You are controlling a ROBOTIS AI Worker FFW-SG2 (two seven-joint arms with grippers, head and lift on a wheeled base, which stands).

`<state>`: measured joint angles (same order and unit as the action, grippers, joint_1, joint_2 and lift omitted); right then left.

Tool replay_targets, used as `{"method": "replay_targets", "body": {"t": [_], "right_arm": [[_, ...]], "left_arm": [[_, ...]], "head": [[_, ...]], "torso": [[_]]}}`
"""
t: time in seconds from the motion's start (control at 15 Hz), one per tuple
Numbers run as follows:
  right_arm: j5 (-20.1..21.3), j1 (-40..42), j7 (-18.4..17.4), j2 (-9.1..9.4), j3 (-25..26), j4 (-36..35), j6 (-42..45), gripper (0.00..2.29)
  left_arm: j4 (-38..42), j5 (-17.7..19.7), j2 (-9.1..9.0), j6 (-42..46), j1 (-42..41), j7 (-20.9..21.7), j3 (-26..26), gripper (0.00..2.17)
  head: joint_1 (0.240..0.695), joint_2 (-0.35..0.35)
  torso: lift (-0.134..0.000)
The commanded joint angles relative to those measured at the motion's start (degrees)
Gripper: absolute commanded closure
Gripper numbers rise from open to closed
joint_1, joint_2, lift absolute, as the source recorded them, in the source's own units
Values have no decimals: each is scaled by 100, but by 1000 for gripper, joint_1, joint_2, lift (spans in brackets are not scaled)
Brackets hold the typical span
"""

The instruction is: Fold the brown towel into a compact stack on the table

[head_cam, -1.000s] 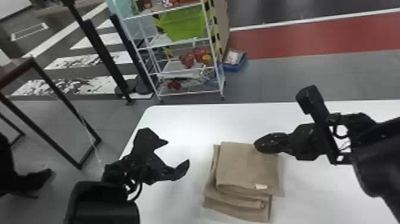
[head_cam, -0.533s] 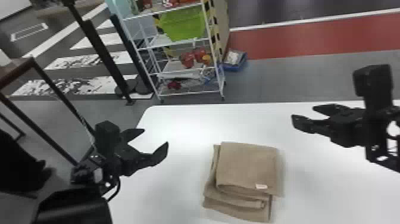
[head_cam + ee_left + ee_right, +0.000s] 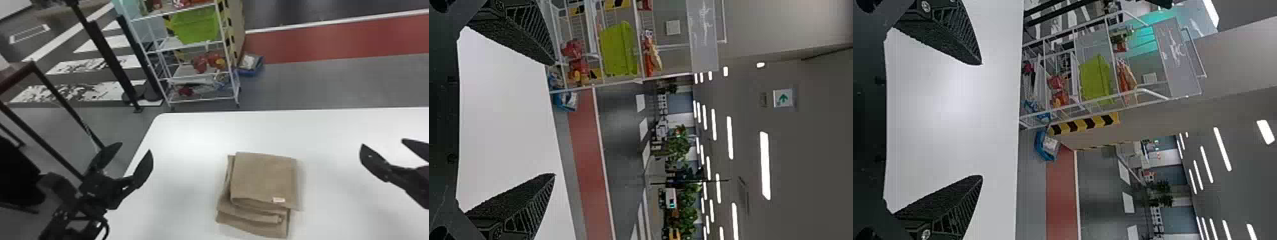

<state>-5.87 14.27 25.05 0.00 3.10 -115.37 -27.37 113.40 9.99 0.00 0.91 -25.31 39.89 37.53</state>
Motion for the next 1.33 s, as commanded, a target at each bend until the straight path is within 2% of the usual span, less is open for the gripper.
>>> {"method": "replay_targets", "body": {"t": [0.0,0.07,0.2,0.53,0.93,1.07,1.27], "right_arm": [[-221,585,-45,5,121,33,790,83],[-239,638,-53,5,147,138,878,83],[-204,656,-317,5,130,525,1757,83],[-133,1227,-449,5,7,393,2811,83],[-37,1561,-502,5,-90,138,2934,83],[-28,1605,-510,5,-107,85,2934,83],[34,1622,-581,5,-151,77,2934,83]], "left_arm": [[-11,337,-15,968,-571,-228,-290,83],[-11,407,-15,1003,-677,-263,-361,83],[15,293,-15,1056,-853,-430,-580,87],[173,-68,-15,1073,-1160,-632,-712,87],[288,-270,-15,897,-1239,-843,-791,87],[314,-270,-15,897,-1283,-1133,-818,87],[305,-217,-15,1108,-1327,-1168,-827,87]], "head": [[695,338],[695,334],[695,313],[695,278],[695,284],[695,291],[695,308]], "torso": [[-119],[-119],[-119],[-119],[-119],[-119],[-119]]}}
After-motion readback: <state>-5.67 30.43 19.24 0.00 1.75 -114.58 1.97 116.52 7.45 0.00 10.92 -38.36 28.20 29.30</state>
